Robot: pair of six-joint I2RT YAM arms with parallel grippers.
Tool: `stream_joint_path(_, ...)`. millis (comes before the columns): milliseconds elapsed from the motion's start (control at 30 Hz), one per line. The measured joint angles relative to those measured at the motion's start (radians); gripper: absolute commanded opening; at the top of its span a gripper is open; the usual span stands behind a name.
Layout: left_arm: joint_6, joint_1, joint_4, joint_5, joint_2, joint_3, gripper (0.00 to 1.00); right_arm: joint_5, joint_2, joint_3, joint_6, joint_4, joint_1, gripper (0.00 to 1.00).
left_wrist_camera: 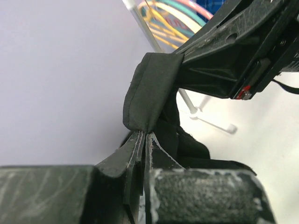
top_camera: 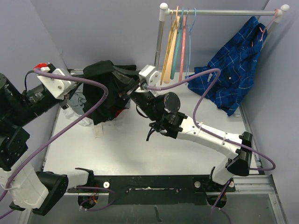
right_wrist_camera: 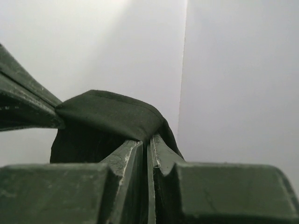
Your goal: Place the shirt on the hanger
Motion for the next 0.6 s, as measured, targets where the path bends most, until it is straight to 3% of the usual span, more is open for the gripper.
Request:
stream_joint_path(167,-0.025,0.000,0.051,0.006,0.055,0.123,0.00,0.017,0.000,0.218,-0.007,-0.243,0.019,0.00)
stream_joint_path(333,-0.047,-0.001,0.119,0.020,0.066,0.047,0.00,0.103,-0.055,0.254,0.005,-0.449,0.043,0.00)
stream_joint_path(500,-0.076,-0.026,0.203,0.103,0.041,-0.283,0.00,0.269,-0.272,-0.043,0.088,-0.613,0.053,0.00)
stream_joint_path(600,-0.098,-0.048,0.244,0.113,0.028,-0.542,0.00,0.415,-0.413,-0.294,0.232,-0.756,0.052,0.00)
